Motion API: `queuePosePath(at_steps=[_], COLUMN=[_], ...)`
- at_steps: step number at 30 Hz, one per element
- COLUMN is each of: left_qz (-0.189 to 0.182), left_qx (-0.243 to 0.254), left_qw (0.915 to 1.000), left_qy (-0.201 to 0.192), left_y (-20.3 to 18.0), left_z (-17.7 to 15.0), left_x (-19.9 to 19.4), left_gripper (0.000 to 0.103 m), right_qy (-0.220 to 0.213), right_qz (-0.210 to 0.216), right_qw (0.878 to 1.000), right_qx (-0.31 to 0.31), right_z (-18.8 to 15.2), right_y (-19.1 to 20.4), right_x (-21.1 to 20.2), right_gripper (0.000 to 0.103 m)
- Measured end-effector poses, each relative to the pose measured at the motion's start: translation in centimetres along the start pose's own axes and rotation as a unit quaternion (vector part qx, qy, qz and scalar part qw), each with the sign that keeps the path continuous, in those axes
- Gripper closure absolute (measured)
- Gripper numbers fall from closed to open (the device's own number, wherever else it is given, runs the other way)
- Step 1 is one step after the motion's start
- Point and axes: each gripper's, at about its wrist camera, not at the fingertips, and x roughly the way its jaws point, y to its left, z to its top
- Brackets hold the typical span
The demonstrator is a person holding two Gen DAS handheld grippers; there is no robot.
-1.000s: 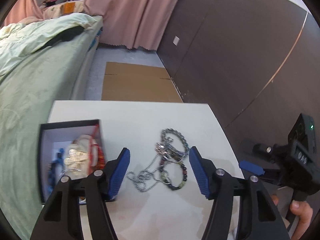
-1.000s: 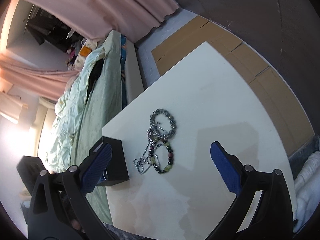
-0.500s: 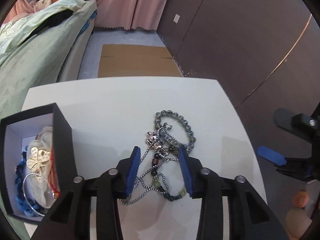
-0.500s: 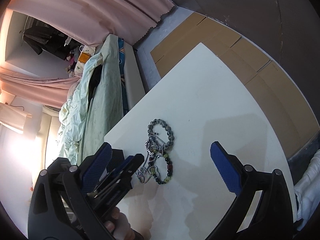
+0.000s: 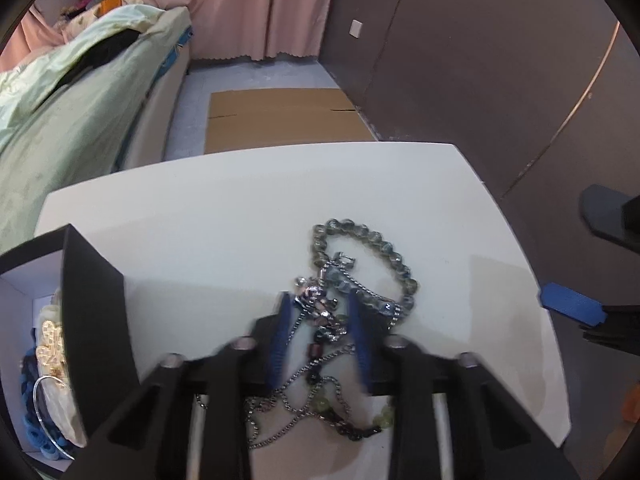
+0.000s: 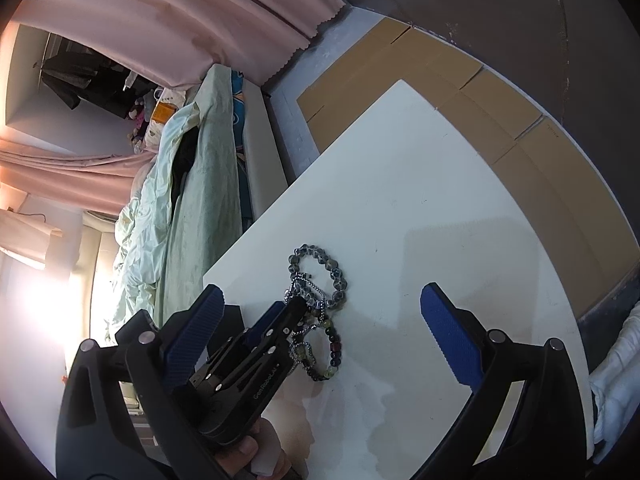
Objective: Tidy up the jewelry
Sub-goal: 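Close the left gripper on the silver chain with skull charm in the pile, then lift the chain with the left gripper while the right gripper grasps the dark bead bracelet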
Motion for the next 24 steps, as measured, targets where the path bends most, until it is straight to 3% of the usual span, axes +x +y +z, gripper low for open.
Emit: queuePosePath(at_steps=[1,5,20,24], left_qz=[-0.003,0.0,-0.048,-0.056], left_qx=[0.001,-0.008,-0.019,-0.02], left_qw=[1.0,1.0,0.9945,0.991], left_qy=[0.003,-0.003,-0.092,-0.12], left_y=[0.0,0.4,0.2,0.2], left_z=[0.0,0.0,1.2,1.2], left_x=[-0.1,-0.9,-10.7,-13.7], left_gripper=[0.093,0.093,0.093,0.093], right_qy=[0.001,0.009,0.007,0.018], right_qz=[-0.001,-0.001,-0.013,-0.025], right_qw=[1.0,1.0,1.0,0.999], right_qx=[-0.002,-0.007,-0.02,-0.037], right_z=[-0.1,-0.4,-2.1,-2.4], right_y=[0.1,0.4,0.7,1.0], right_x=[0.0,0.2,-0.4,0.1], right_gripper=[0.011,0.02,0.023,0.032])
